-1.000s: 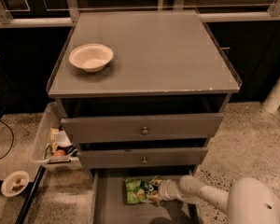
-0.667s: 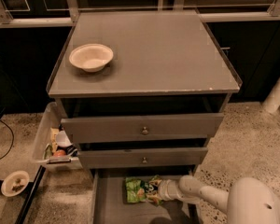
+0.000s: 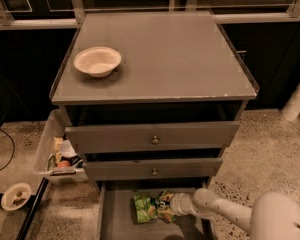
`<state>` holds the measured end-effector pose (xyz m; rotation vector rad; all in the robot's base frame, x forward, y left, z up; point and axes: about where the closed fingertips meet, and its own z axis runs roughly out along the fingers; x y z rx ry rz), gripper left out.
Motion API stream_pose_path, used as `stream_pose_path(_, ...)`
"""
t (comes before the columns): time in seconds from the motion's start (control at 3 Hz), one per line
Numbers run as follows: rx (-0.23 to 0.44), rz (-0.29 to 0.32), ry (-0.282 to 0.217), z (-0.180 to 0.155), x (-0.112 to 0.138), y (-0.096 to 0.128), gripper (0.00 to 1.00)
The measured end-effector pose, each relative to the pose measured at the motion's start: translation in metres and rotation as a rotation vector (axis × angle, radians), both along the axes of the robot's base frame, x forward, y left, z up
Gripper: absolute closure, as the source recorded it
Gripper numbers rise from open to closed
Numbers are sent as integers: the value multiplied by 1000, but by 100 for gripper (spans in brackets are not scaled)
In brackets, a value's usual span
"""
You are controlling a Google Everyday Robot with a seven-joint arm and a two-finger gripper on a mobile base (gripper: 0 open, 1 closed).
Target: Pick green rice chip bag from bottom drawer and place on counter
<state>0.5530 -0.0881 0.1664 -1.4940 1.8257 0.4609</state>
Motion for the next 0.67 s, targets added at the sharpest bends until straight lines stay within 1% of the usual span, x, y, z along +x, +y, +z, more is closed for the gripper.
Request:
stream_pose_path(0.33,25,42,-28,28,-14,-2,100)
stream_pose_path(0.67,36,78,-87,69,-30,-9,100)
